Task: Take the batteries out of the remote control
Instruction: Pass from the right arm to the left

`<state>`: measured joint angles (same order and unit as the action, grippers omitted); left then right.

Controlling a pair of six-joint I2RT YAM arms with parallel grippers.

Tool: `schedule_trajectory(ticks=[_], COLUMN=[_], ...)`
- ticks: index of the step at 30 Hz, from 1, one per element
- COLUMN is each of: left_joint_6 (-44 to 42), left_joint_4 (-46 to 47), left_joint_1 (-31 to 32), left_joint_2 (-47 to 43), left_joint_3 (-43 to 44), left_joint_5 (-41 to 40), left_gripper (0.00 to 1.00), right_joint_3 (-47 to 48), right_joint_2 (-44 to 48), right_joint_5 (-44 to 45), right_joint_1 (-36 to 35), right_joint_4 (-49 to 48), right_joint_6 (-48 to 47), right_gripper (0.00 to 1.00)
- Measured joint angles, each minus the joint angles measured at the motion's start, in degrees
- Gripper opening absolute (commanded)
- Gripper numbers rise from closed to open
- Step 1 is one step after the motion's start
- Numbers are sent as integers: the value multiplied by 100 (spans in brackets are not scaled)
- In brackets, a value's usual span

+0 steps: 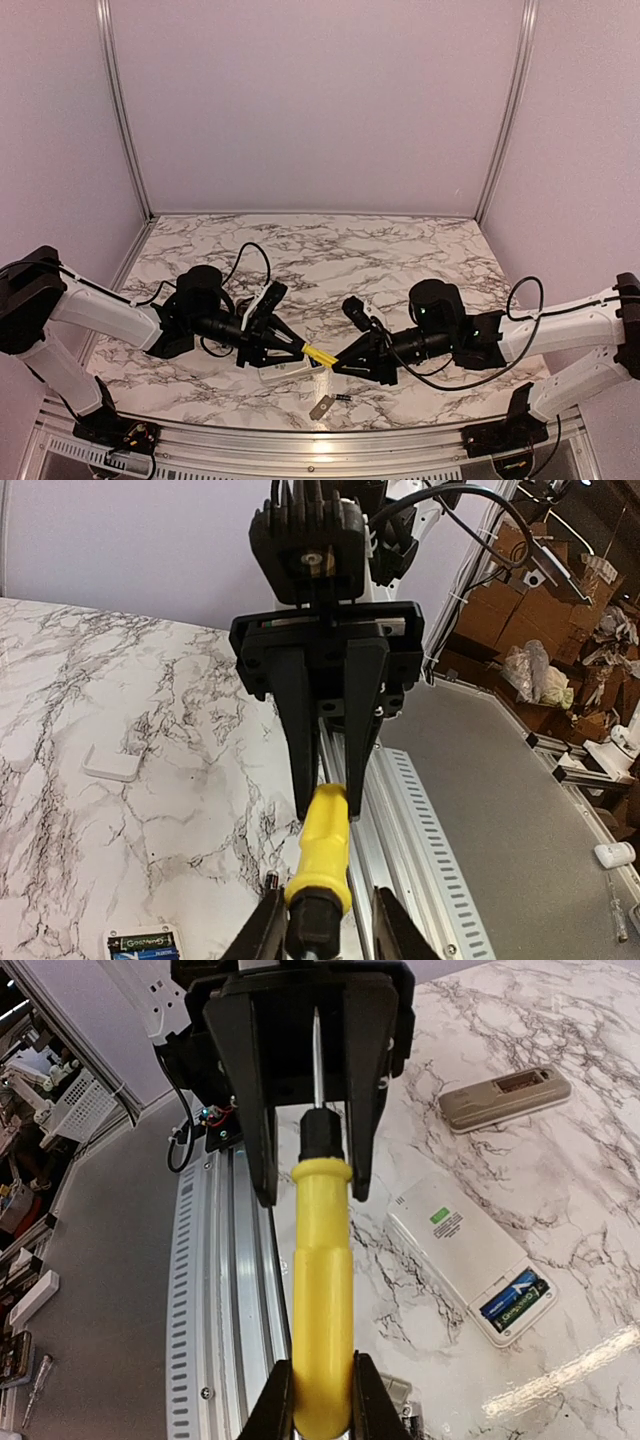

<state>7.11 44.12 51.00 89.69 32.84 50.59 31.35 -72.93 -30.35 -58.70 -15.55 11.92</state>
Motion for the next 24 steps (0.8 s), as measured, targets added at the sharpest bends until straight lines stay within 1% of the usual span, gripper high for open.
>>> schedule_trajectory(ticks=[1,2,3,4,5,10,11,13,14,16,17,19,20,21,24], left_joint_6=[17,35,44,50,66,127,138,162,177,251,299,422,476,551,723], left_joint_4=[20,26,26,28,44,68,76,129,153,247,306,470,549,640,907], left_joint_1=[0,0,0,0,0,-9,-9,-9,-7,-7,0,0,0,0,0], left_joint_2=[0,0,2,7,15,46,46,46,46,46,46,46,44,44,24], left_joint_3=[0,0,0,0,0,-2,-4,-31,-44,-70,-85,-111,-122,-140,-221], left_joint_5=[-2,-2,-2,-9,-2,50,42,17,-11,-59,-83,-144,-162,-175,-210], left_gripper=[30,25,16,5,0,0,0,0,0,0,0,0,0,0,0], right_joint_3=[2,7,11,20,35,46,57,68,68,68,68,68,66,63,9], right_joint_2=[-17,-42,-66,-92,-109,-133,-133,-131,-131,-118,-107,-72,-39,0,177], right_joint_5=[0,-4,-4,-22,-26,-20,-4,57,94,173,243,409,485,546,726], right_joint_1=[-2,-7,-20,-28,-35,-50,-50,-50,-52,-55,-55,-55,-55,-55,-57], right_joint_4=[-2,-2,-2,-2,0,68,81,98,98,90,79,9,-44,-114,-417], right_joint_6=[0,-2,-2,-9,-15,-70,-72,-85,-87,-87,-59,-17,15,46,162], right_gripper=[0,0,0,0,0,0,2,15,27,57,70,88,94,98,99])
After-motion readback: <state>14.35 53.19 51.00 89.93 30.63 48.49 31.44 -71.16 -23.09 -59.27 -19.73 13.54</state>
